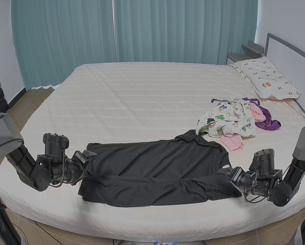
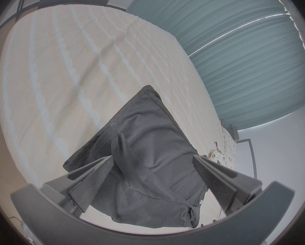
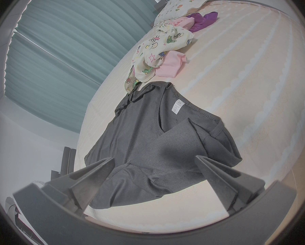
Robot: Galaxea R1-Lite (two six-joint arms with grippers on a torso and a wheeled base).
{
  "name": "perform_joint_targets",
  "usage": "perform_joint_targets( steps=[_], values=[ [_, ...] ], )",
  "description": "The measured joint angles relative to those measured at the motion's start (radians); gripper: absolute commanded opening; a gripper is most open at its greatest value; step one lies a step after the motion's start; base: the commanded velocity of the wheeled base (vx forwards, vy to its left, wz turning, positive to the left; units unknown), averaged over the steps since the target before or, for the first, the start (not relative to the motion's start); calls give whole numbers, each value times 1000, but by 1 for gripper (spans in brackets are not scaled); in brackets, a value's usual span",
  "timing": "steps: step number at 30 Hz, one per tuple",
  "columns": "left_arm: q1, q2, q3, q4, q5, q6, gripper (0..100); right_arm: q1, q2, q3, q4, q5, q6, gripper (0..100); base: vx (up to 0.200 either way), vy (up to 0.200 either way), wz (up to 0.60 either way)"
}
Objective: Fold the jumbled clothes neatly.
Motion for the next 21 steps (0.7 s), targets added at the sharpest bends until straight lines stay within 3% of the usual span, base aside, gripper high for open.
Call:
perform_joint_targets(
  steps=[21],
  values=[
    [-7, 16, -1, -1, 0, -14, 100, 7, 3, 0, 1, 0, 0, 100, 0, 0, 0]
  ],
)
